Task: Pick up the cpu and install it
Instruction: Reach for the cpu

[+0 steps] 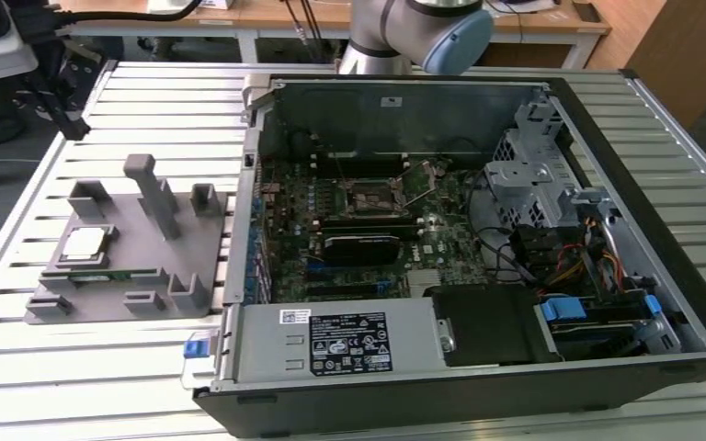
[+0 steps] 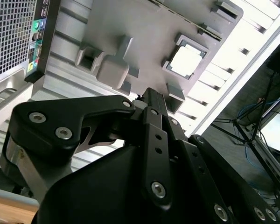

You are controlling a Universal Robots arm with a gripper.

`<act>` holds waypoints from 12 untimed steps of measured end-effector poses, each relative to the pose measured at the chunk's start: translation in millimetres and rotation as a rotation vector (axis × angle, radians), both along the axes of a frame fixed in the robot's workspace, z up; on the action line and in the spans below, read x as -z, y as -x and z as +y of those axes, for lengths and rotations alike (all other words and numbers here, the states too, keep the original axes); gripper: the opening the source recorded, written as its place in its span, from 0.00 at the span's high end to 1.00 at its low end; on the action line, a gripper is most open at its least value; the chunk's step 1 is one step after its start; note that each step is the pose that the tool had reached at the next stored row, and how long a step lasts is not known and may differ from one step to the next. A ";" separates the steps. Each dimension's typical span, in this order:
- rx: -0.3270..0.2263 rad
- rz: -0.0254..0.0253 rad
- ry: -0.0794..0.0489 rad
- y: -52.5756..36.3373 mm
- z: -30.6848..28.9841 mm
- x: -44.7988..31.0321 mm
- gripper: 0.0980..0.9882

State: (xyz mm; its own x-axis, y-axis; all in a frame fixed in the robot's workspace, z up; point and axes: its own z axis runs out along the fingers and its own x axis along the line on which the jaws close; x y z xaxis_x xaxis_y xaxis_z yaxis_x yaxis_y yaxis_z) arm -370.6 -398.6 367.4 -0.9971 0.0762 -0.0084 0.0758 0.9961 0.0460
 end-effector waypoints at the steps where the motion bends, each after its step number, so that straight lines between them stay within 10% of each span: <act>1: 0.000 0.0002 0.000 3.3 0.0 0.3 0.99; 12: 0.000 0.0002 0.000 39.5 0.0 4.1 0.99</act>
